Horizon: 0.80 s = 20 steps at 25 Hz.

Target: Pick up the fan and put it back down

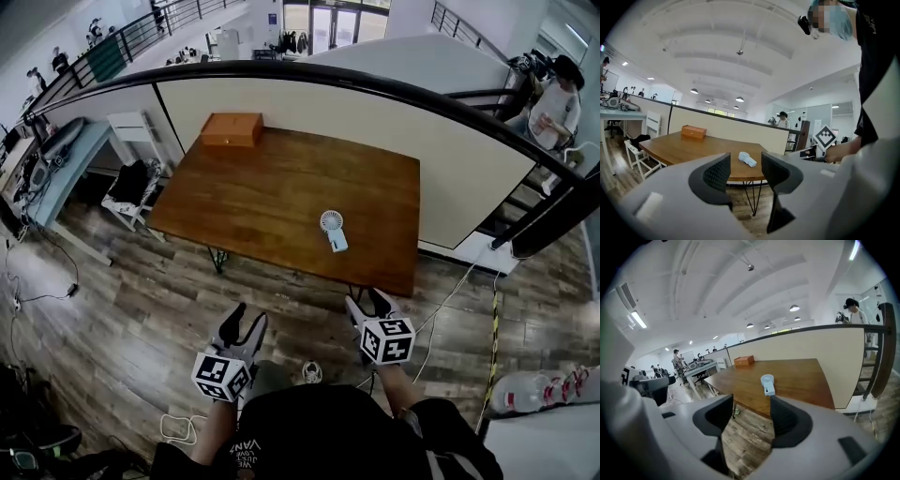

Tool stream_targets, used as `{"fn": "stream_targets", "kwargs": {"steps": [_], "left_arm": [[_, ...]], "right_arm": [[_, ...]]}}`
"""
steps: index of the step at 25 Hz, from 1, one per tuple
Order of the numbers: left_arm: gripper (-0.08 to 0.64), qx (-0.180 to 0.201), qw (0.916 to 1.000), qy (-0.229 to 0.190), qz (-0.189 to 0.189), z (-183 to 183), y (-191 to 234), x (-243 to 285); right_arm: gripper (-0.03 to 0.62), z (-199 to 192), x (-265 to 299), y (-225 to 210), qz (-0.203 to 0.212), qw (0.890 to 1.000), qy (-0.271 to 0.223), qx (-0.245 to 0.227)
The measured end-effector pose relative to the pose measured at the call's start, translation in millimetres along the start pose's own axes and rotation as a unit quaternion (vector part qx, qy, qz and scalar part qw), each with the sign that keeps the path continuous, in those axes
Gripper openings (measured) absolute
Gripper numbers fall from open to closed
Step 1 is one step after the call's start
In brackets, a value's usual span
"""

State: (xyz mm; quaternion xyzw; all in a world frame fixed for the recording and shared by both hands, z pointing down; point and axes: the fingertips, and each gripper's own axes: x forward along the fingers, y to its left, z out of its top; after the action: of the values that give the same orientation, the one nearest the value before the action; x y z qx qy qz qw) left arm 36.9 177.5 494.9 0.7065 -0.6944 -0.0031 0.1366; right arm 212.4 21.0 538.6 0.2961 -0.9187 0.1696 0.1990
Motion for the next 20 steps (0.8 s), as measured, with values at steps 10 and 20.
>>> {"fn": "stream_targets", "kwargs": {"steps": [10,20], "left_arm": [[0.19,-0.019,0.9991,0.02,-0.034,4.9,58.6,63.0],[0.19,0.003,0.9855,0.065,-0.157,32.0,138.6,140.9]], "right_arm": [[0.23,7.2,60.3,-7.3,-0.031,0.999,0.032,0.023],[0.238,35.7,124.2,0.6,-0.128,0.989,0.035,0.07]]}}
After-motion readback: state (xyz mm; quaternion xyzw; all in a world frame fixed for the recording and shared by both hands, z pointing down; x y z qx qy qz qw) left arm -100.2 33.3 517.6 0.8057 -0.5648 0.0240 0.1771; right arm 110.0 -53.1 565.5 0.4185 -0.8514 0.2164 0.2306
